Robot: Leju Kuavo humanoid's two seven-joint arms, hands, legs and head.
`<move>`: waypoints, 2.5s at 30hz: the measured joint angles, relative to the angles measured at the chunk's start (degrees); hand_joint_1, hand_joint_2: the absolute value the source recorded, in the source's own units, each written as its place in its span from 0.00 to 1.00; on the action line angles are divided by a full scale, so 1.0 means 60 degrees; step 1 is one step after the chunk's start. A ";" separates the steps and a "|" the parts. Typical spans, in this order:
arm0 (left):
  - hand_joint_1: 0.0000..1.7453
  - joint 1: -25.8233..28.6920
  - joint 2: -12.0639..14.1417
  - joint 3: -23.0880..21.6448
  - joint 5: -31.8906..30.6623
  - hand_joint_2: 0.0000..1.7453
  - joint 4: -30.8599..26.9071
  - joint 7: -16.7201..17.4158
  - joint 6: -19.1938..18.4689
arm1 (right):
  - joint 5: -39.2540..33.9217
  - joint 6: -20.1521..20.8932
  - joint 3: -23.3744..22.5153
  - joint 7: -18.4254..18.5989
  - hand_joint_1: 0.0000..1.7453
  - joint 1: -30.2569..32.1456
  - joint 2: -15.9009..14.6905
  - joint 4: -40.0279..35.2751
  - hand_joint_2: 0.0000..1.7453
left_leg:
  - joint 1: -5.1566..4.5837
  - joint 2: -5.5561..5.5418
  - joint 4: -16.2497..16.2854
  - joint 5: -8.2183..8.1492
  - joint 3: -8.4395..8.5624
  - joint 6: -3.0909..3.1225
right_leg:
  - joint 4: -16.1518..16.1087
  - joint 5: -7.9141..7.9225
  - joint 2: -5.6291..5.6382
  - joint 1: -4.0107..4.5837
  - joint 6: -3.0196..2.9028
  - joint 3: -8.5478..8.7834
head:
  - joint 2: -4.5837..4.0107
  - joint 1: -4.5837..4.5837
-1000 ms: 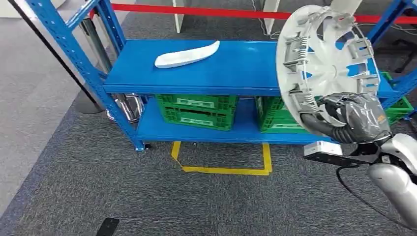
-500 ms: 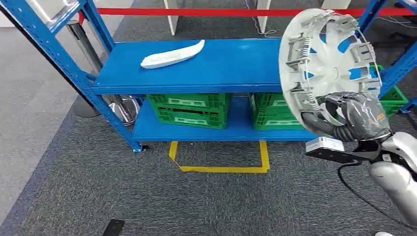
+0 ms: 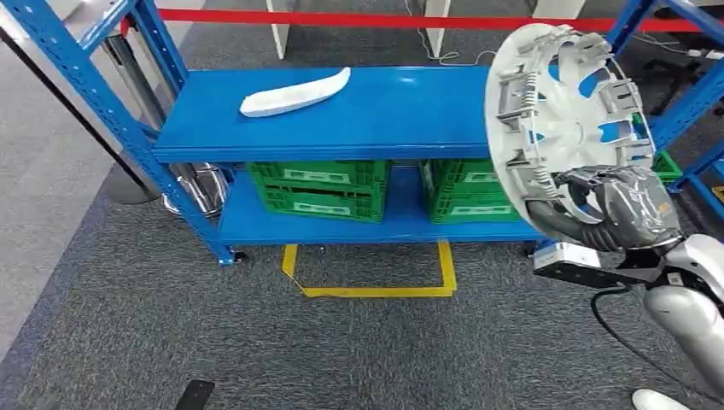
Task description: Take the parts from the cabinet and place them on the table.
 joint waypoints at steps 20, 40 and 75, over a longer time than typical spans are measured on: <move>0.00 0.0065 -0.0011 0.0000 -0.0073 1.00 0.0000 0.0011 -0.0033 | -0.0007 -0.0029 -0.0222 0.0066 1.00 0.0792 -0.0138 -0.0281 1.00 | -0.0008 0.0144 0.2574 -0.1121 -0.0876 -0.0399 | -0.1221 0.0871 0.0146 0.0026 -0.0377 0.0629 | 0.0000 -0.0066; 0.00 0.0022 0.0000 -0.0018 -0.0120 1.00 0.0000 0.0011 -0.0106 | 0.0015 -0.0058 -0.0390 0.0062 1.00 0.0967 -0.0266 -0.0477 1.00 | -0.0164 0.0777 0.0237 -0.0246 0.0037 -0.0120 | -0.1237 0.0807 -0.0633 0.0124 -0.0129 0.0668 | 0.0000 0.0033; 0.00 -0.0245 0.0332 0.0258 0.0743 1.00 0.0000 -0.0178 0.0200 | 0.0568 0.0684 0.0564 -0.0306 1.00 -0.1179 -0.0266 -0.1341 1.00 | -0.0048 0.0519 0.0671 -0.0688 -0.0078 -0.0376 | -0.1214 0.1009 -0.0281 0.0056 -0.0378 0.0462 | 0.0000 0.0098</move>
